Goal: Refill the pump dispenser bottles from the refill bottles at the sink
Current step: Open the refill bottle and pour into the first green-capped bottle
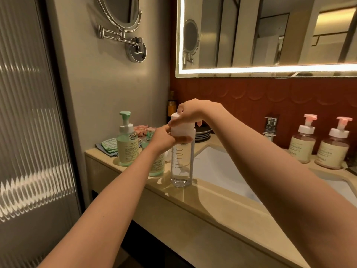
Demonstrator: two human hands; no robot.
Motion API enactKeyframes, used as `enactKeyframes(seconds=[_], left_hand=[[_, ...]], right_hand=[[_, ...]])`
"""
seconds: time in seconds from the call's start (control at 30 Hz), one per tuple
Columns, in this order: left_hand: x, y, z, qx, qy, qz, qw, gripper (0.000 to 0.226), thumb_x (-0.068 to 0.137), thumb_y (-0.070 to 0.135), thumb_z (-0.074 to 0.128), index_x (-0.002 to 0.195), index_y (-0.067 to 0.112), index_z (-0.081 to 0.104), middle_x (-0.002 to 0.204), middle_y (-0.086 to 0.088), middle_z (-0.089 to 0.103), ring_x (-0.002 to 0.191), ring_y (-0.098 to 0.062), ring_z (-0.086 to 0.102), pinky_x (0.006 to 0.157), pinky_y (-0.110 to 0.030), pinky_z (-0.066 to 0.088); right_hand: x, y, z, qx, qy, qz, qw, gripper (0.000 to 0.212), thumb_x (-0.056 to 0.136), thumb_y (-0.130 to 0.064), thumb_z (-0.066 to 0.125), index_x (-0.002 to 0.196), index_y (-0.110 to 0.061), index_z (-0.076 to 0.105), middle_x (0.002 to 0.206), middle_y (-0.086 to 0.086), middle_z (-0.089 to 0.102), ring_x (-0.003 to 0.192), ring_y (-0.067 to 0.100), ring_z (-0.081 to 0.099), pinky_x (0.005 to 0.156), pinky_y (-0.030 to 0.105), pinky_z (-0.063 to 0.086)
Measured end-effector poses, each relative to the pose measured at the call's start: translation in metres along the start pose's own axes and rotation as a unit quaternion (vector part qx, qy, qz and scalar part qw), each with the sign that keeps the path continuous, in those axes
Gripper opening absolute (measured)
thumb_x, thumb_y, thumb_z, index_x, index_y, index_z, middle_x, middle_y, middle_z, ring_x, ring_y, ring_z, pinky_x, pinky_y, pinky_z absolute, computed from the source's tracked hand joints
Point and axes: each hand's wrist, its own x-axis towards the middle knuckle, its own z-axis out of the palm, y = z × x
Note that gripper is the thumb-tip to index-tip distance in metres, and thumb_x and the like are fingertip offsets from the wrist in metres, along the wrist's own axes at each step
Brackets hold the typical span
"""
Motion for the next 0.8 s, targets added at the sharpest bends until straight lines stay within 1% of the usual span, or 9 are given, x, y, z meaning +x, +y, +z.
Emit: enactKeyframes(seconds=[0.13, 0.23, 0.3, 0.37, 0.47, 0.57, 0.63, 0.7, 0.8], left_hand=[[0.0, 0.001, -0.003, 0.011, -0.001, -0.003, 1.0, 0.062, 0.067, 0.026, 0.081, 0.121, 0.011, 0.053, 0.112, 0.0, 0.061, 0.104, -0.019, 0.057, 0.075, -0.02, 0.047], [0.0, 0.004, -0.003, 0.016, -0.016, 0.012, 1.0, 0.059, 0.071, 0.023, 0.079, 0.122, 0.011, 0.052, 0.112, 0.0, 0.06, 0.104, -0.018, 0.056, 0.067, -0.014, 0.043], [-0.002, 0.005, -0.004, 0.013, -0.023, 0.007, 1.0, 0.055, 0.071, 0.019, 0.078, 0.12, 0.012, 0.054, 0.109, 0.002, 0.06, 0.101, -0.016, 0.056, 0.064, -0.013, 0.042], [-0.003, 0.006, -0.006, 0.008, -0.026, 0.002, 1.0, 0.056, 0.07, 0.02, 0.079, 0.12, 0.013, 0.053, 0.108, 0.002, 0.06, 0.1, -0.016, 0.056, 0.064, -0.014, 0.043], [-0.002, 0.006, -0.007, 0.01, -0.031, -0.001, 0.999, 0.061, 0.07, 0.021, 0.079, 0.123, 0.013, 0.05, 0.111, 0.001, 0.058, 0.1, -0.016, 0.055, 0.07, -0.017, 0.044], [-0.001, 0.007, -0.007, -0.005, -0.037, -0.002, 0.999, 0.056, 0.072, 0.016, 0.078, 0.119, 0.014, 0.049, 0.111, 0.001, 0.058, 0.1, -0.016, 0.055, 0.08, -0.022, 0.044], [-0.001, 0.008, -0.009, 0.011, -0.045, 0.004, 0.999, 0.048, 0.072, 0.017, 0.078, 0.112, 0.017, 0.052, 0.103, 0.006, 0.06, 0.094, -0.012, 0.057, 0.074, -0.018, 0.046], [-0.001, 0.009, -0.011, 0.028, -0.055, 0.005, 0.998, 0.047, 0.071, 0.02, 0.079, 0.112, 0.018, 0.055, 0.098, 0.008, 0.06, 0.088, -0.005, 0.057, 0.065, -0.013, 0.043], [0.003, 0.009, -0.013, 0.033, -0.06, 0.004, 0.998, 0.048, 0.071, 0.019, 0.079, 0.112, 0.021, 0.055, 0.102, 0.006, 0.061, 0.092, -0.01, 0.057, 0.066, -0.015, 0.043]], right_hand=[[0.001, -0.002, -0.008, 0.066, -0.036, -0.061, 0.995, 0.05, 0.088, -0.023, 0.058, 0.136, -0.022, 0.045, 0.14, 0.005, 0.043, 0.125, 0.024, 0.042, 0.09, 0.03, 0.04], [0.002, -0.003, -0.006, 0.041, -0.013, -0.026, 0.999, 0.065, 0.086, -0.045, 0.059, 0.141, -0.022, 0.036, 0.142, 0.007, 0.04, 0.125, 0.027, 0.042, 0.094, 0.037, 0.041], [0.004, -0.003, -0.004, -0.02, -0.017, 0.003, 1.0, 0.061, 0.087, -0.053, 0.052, 0.136, -0.018, 0.042, 0.131, 0.01, 0.048, 0.107, 0.025, 0.049, 0.081, 0.033, 0.046], [0.005, -0.002, -0.006, 0.005, -0.034, -0.015, 0.999, 0.046, 0.09, -0.042, 0.052, 0.129, -0.017, 0.047, 0.121, 0.008, 0.05, 0.098, 0.021, 0.048, 0.072, 0.028, 0.045], [0.007, -0.005, -0.012, 0.072, -0.033, -0.077, 0.994, 0.036, 0.089, -0.026, 0.056, 0.124, -0.018, 0.053, 0.127, 0.006, 0.05, 0.111, 0.02, 0.046, 0.087, 0.031, 0.043], [0.011, -0.008, -0.006, 0.093, -0.032, -0.072, 0.993, 0.049, 0.087, -0.041, 0.058, 0.13, -0.021, 0.047, 0.133, 0.005, 0.047, 0.119, 0.023, 0.045, 0.094, 0.035, 0.041], [0.015, -0.006, -0.001, 0.018, -0.028, -0.037, 0.999, 0.056, 0.087, -0.051, 0.055, 0.132, -0.019, 0.047, 0.131, 0.006, 0.049, 0.113, 0.024, 0.048, 0.085, 0.032, 0.042], [0.016, -0.002, 0.0, -0.026, -0.01, -0.023, 0.999, 0.05, 0.087, -0.05, 0.054, 0.123, -0.016, 0.054, 0.122, 0.007, 0.055, 0.101, 0.022, 0.051, 0.074, 0.029, 0.044], [0.017, 0.003, -0.006, 0.036, -0.009, -0.043, 0.998, 0.043, 0.084, -0.041, 0.062, 0.12, -0.016, 0.058, 0.117, 0.006, 0.054, 0.101, 0.022, 0.05, 0.072, 0.03, 0.049]])
